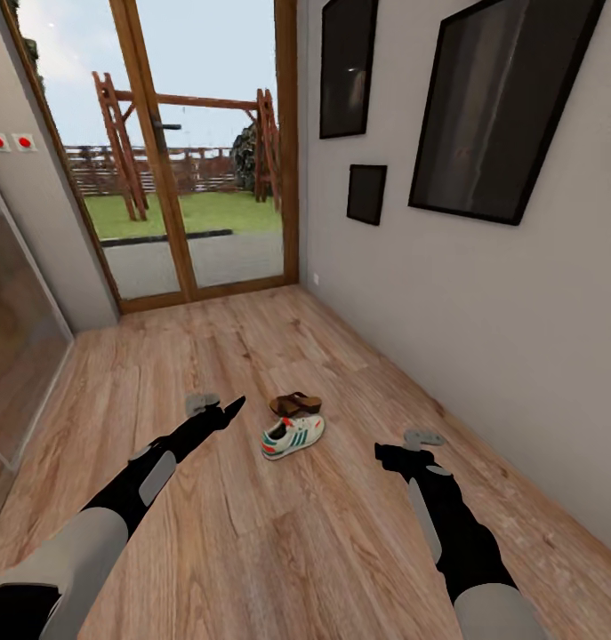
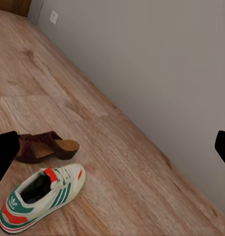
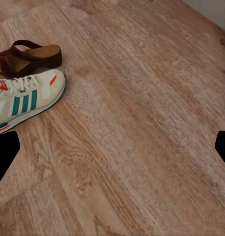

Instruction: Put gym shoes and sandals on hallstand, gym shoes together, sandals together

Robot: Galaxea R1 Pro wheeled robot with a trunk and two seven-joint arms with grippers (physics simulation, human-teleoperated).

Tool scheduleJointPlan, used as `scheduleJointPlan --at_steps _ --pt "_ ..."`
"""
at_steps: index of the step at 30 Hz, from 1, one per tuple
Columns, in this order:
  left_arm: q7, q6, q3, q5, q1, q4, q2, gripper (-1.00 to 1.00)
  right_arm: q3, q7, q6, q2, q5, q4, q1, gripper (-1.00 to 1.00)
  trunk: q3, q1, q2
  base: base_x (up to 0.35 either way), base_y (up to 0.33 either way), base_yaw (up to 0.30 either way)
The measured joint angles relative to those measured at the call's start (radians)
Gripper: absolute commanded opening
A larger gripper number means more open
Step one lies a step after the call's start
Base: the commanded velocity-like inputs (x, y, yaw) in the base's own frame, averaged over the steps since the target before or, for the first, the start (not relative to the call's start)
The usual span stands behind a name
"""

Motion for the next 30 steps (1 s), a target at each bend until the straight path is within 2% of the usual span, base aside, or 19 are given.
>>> scheduleJointPlan --at_steps 13,30 --pt "-0.001 0.0 0.0 0.0 0.0 0.0 0.0 1.0 0.0 0.0 0.0 0.0 0.0 0.0 0.0 1.0 0.0 0.0 0.0 0.214 0.26 -0.252" --pt "-0.001 0.0 0.0 0.0 0.0 0.0 0.0 1.0 0.0 0.0 0.0 0.0 0.0 0.0 0.0 1.0 0.0 0.0 0.0 0.118 0.305 -0.252"
